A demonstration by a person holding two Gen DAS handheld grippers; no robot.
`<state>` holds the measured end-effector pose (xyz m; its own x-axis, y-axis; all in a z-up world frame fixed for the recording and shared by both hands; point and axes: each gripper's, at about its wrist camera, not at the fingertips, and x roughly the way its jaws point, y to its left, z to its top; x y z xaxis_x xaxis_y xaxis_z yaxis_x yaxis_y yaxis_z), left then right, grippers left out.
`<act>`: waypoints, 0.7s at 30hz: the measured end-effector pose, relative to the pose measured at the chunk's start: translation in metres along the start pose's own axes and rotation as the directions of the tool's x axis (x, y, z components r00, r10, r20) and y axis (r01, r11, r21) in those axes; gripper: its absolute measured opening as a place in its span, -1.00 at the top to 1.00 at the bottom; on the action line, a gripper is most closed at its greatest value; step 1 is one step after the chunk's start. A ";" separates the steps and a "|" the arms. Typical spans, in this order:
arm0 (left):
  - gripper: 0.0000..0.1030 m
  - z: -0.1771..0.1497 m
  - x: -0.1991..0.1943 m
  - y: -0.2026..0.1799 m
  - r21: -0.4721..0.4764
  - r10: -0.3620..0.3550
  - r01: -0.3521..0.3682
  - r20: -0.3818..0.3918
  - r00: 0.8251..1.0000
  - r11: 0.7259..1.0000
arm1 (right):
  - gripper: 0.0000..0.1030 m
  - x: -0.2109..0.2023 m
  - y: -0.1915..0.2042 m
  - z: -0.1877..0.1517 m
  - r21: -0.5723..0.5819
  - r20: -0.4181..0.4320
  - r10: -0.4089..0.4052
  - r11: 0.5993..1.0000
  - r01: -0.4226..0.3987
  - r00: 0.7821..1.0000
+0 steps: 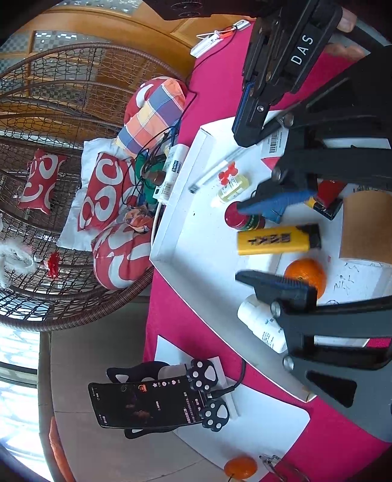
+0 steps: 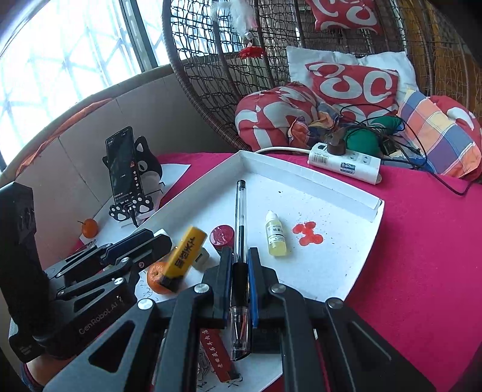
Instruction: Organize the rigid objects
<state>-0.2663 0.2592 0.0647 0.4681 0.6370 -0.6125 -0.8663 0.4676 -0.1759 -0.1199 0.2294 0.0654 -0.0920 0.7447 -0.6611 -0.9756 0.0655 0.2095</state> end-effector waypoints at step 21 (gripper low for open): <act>-0.99 -0.001 -0.062 -0.040 0.105 0.019 -0.034 0.145 0.989 0.994 | -1.00 -0.091 -0.012 -0.032 -0.024 0.246 -0.152 0.986 0.163 0.957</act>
<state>-0.2609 0.2004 0.1087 0.4722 0.7274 -0.4978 -0.8586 0.5073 -0.0732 -0.1066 0.1396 0.1001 0.1095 0.8664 -0.4872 -0.9821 0.1699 0.0816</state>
